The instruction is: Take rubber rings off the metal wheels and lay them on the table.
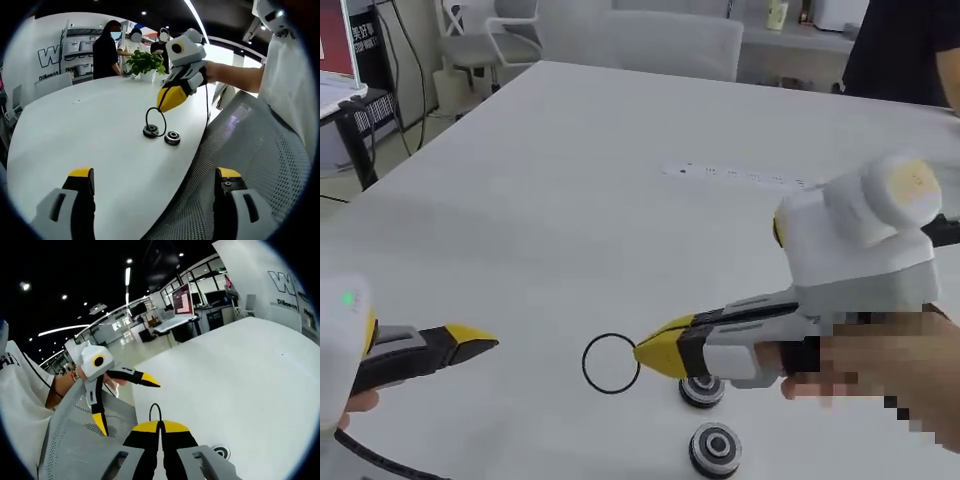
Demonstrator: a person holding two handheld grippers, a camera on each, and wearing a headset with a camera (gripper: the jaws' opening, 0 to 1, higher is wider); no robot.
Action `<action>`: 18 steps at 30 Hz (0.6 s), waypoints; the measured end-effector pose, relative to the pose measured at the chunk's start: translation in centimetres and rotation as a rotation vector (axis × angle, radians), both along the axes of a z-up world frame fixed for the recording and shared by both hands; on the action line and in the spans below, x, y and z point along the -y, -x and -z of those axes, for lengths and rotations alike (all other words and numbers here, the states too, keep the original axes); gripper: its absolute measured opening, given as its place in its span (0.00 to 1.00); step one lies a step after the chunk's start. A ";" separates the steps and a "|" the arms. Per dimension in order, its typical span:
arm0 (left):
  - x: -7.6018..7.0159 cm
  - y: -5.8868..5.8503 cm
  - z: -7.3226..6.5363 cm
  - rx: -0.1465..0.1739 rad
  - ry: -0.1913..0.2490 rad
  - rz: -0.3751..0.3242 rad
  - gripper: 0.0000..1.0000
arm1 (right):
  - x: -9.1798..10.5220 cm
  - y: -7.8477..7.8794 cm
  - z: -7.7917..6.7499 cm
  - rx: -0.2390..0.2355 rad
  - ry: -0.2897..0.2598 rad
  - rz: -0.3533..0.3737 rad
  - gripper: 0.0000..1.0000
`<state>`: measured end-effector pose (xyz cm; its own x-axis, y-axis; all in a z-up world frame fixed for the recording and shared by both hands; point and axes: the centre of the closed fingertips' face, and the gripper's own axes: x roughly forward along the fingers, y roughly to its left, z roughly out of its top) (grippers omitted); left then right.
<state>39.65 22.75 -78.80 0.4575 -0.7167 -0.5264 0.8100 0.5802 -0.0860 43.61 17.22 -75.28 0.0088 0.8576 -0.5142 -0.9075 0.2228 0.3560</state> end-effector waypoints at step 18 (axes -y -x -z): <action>0.0 0.1 0.4 -0.019 -0.009 -0.004 0.99 | -0.1 0.4 4.0 -0.016 0.089 -0.024 0.00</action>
